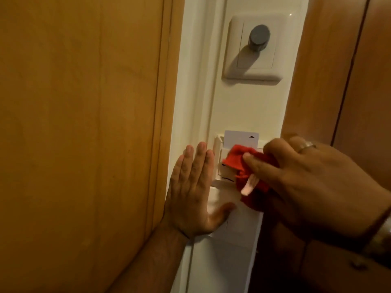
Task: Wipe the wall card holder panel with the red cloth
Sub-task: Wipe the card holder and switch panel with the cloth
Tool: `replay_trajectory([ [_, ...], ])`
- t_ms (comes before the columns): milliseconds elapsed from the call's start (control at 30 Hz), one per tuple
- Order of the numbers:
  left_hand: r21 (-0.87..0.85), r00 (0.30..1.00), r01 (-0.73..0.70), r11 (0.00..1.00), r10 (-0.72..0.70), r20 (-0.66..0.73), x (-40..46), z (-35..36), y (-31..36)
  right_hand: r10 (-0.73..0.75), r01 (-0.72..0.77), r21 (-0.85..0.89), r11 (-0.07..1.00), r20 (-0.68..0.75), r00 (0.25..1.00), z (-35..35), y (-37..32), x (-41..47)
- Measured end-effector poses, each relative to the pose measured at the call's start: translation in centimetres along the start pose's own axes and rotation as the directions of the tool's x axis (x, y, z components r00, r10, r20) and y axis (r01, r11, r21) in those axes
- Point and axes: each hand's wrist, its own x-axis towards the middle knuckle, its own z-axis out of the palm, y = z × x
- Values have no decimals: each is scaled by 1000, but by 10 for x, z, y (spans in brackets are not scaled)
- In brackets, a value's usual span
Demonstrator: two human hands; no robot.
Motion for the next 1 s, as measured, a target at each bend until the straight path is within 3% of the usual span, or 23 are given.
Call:
replay_trajectory([
  [167,-21,1000,12,1000,-12,-14,-2,0,2,-186,191,-14,982,175,967,-6,-10,7],
  [367,-4,1000,20,1000,-20,12,-1,1,-1,-130,147,-111,983,146,981,-24,-5,30],
  [500,-47,1000,25,999,-26,-17,-2,3,3,-161,181,-44,982,293,942,-24,-14,25],
  [633,-31,1000,9,999,-10,-18,0,4,-1,-90,110,-121,987,159,983,-24,1,23],
  [767,-55,999,26,998,-29,-39,-4,5,0,-234,221,-160,962,-68,970,3,-11,12],
  [1000,-14,998,21,1000,-22,-61,-4,5,0,-256,241,-182,953,-63,965,26,-6,7],
])
